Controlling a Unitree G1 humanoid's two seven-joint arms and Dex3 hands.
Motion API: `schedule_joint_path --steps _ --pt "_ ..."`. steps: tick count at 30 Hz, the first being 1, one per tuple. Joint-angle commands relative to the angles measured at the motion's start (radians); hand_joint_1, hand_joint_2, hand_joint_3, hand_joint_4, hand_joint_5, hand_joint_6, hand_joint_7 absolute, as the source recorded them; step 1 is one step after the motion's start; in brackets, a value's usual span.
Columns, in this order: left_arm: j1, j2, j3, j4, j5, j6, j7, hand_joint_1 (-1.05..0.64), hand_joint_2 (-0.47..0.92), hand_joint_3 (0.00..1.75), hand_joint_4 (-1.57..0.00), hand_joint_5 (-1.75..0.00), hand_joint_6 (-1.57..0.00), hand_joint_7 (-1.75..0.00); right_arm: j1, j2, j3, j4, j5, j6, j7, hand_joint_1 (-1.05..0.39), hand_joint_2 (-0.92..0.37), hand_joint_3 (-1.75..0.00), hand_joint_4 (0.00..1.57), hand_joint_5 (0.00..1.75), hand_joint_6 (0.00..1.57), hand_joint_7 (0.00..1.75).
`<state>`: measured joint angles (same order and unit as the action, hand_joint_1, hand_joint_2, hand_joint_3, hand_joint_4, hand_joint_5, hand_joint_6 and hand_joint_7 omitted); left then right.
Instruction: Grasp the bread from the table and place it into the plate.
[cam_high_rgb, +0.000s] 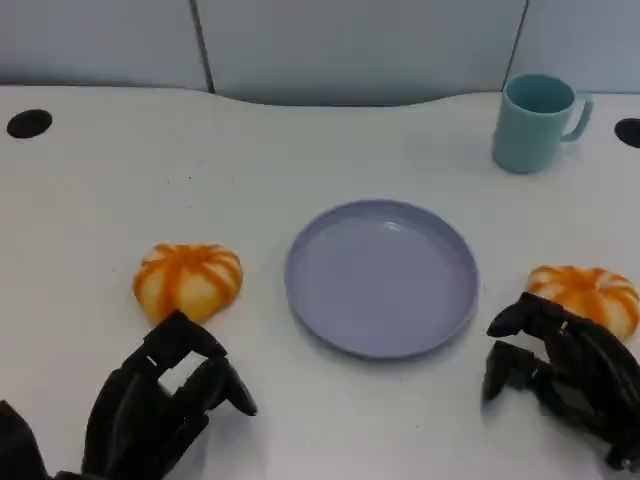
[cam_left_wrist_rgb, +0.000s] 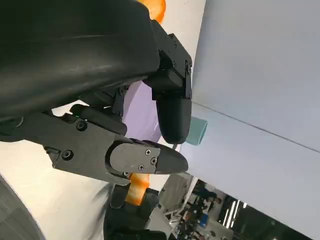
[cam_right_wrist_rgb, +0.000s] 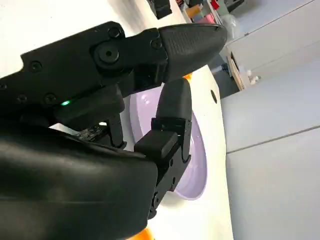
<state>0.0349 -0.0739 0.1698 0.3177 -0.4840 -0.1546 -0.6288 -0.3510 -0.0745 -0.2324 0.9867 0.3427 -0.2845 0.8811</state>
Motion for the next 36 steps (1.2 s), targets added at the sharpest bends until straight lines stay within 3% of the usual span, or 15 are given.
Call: schedule_joint_path --steps 1,7,8,9,11,12,13,16,32,33,34,36 --pt "0.003 0.016 0.008 -0.002 -0.005 -0.005 -0.005 -0.50 0.92 0.26 -0.63 -1.75 -0.44 -1.62 0.020 -0.007 -0.005 0.008 0.001 0.017 -0.001 -0.51 -0.92 -0.26 0.67 1.55 0.65 1.13" --pt "0.003 0.016 0.008 -0.002 -0.005 -0.005 -0.005 -0.50 0.92 0.26 -0.63 -1.75 -0.44 -1.62 0.020 -0.007 -0.004 0.008 0.001 0.017 -0.001 -0.51 -0.92 -0.26 0.67 1.55 0.64 1.13" --pt "0.002 0.025 0.010 -0.002 0.020 -0.069 -0.013 -0.50 0.92 0.26 -0.63 -1.75 -0.44 -1.62 0.021 0.000 -0.003 0.007 0.000 0.013 -0.002 -0.51 -0.92 -0.26 0.67 1.55 0.64 1.14" --pt "0.001 0.031 0.012 0.000 0.040 -0.119 -0.019 -0.51 0.92 0.25 -0.51 -1.70 -0.44 -1.43 0.022 0.006 -0.001 0.006 0.000 0.010 -0.004 -0.51 -0.92 -0.26 0.67 1.55 0.65 1.14" --pt "0.000 0.044 0.014 0.000 0.076 -0.223 -0.026 -0.51 0.92 0.24 -0.45 -1.67 -0.45 -1.33 0.024 0.019 -0.002 0.005 0.006 0.008 0.001 -0.51 -0.92 -0.25 0.67 1.55 0.65 1.14" --pt "0.001 0.050 0.014 0.000 0.089 -0.264 -0.027 -0.53 0.92 0.21 -0.47 -1.40 -0.47 -0.98 0.026 0.024 -0.004 0.005 0.010 0.009 0.005 -0.50 -0.92 -0.24 0.68 1.54 0.66 1.12" --pt "0.000 0.054 0.013 0.003 0.097 -0.296 -0.027 -0.53 0.92 0.20 -0.49 -1.29 -0.50 -0.81 0.027 0.028 -0.005 0.005 0.014 0.009 0.007 -0.50 -0.92 -0.24 0.68 1.53 0.67 1.11" --pt "-0.006 0.079 0.010 0.017 0.158 -0.410 -0.004 -0.57 0.92 0.22 -0.46 -1.08 -0.52 -0.50 0.036 0.030 0.001 -0.011 0.012 0.010 0.003 -0.51 -0.92 -0.24 0.68 1.52 0.67 1.10" --pt "-0.013 0.095 -0.012 0.047 0.158 -0.462 0.013 -0.57 0.92 0.22 -0.45 -1.02 -0.55 -0.38 0.039 0.030 0.003 -0.018 0.011 0.013 0.001 -0.51 -0.92 -0.24 0.69 1.51 0.68 1.08" --pt "-0.015 0.150 0.009 -0.041 0.344 -0.501 0.089 -0.57 0.92 0.22 -0.45 -1.02 -0.55 -0.38 0.045 0.032 0.007 -0.027 0.010 0.015 0.001 -0.51 -0.92 -0.24 0.69 1.51 0.68 1.08" --pt "-0.017 0.191 0.024 -0.108 0.488 -0.529 0.150 -0.60 0.92 0.15 -0.29 -0.81 -0.44 -0.23 0.049 0.034 0.009 -0.034 0.009 0.016 0.000 -0.51 -0.92 -0.24 0.69 1.51 0.68 1.09" --pt "-0.031 0.256 0.044 -0.183 0.698 -0.585 0.242 -0.61 0.92 0.10 -0.22 -0.65 -0.38 -0.12 0.053 0.035 0.012 -0.040 0.007 0.011 0.002 -0.51 -0.92 -0.24 0.69 1.51 0.68 1.09"
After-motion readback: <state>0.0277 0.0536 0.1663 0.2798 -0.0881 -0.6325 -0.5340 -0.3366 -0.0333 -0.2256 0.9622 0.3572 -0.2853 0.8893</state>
